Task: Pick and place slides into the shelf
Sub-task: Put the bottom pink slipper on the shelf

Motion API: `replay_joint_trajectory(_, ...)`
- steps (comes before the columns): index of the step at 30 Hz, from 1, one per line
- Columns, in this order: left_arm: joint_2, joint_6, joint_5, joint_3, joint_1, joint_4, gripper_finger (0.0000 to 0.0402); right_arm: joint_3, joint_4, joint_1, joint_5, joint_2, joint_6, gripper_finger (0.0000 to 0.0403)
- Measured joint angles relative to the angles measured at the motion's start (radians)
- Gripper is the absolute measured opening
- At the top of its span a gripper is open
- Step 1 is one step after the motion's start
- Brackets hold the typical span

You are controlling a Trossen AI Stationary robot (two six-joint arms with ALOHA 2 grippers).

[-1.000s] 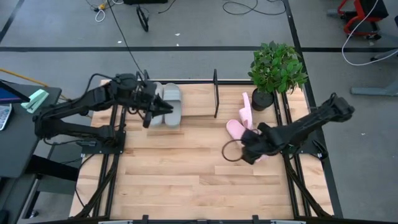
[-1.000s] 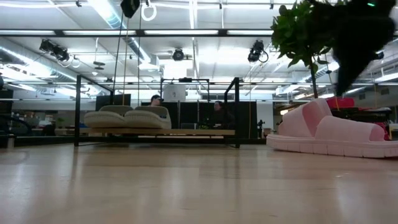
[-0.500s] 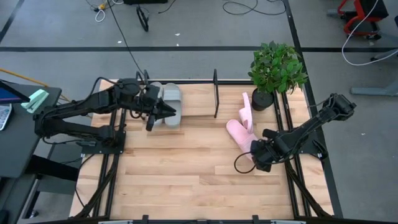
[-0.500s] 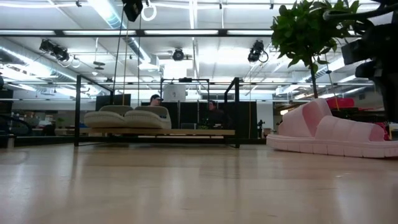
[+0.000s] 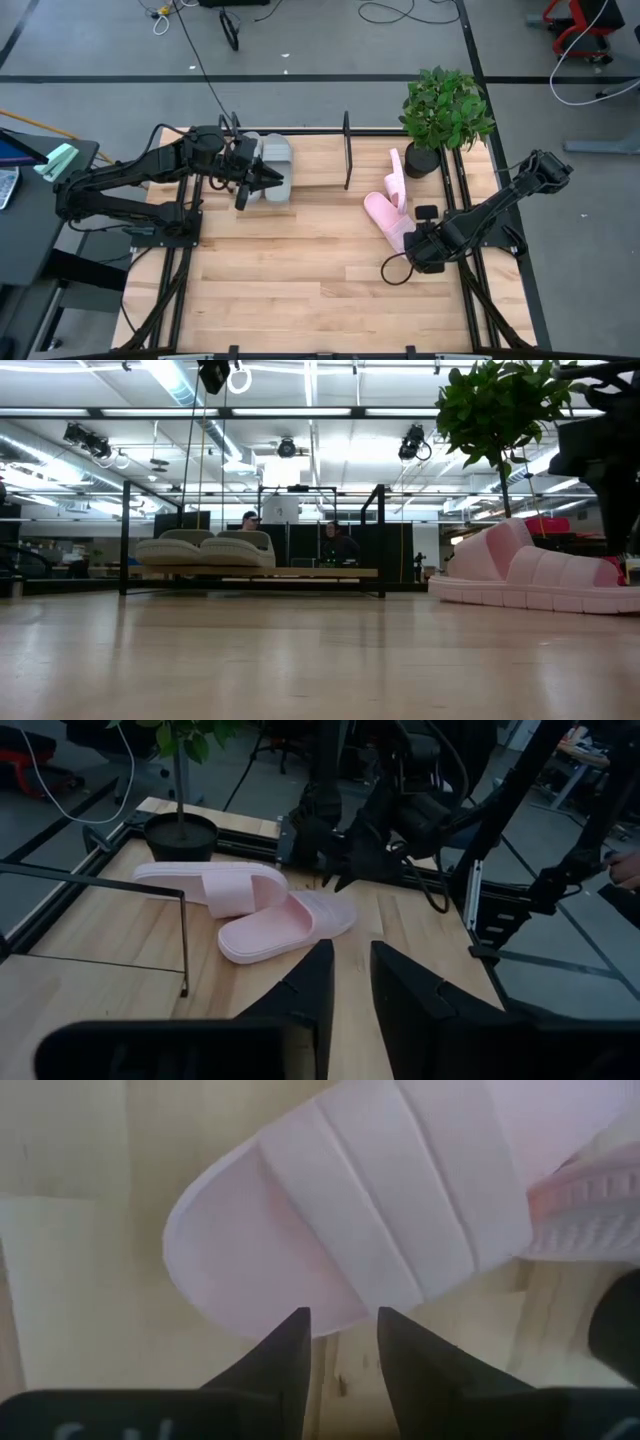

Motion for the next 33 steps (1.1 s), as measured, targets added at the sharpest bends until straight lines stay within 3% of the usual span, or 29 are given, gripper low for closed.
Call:
replay_joint_trajectory(20,0.000,-0.001,-0.035,0.000,0.000,0.000,0.0066,0.001,0.076,0.000,0.015,0.011,0.043,0.0152)
replay_joint_trajectory(25,0.000,0.001,-0.035,0.000,0.000,0.000,0.0065,0.001,0.088,-0.001,0.030,0.065,0.005,0.0165)
replay_joint_trajectory(33,0.000,0.002,-0.035,0.000,0.000,0.000,0.0073,0.001,0.124,0.000,0.151,0.203,-0.008,0.0171)
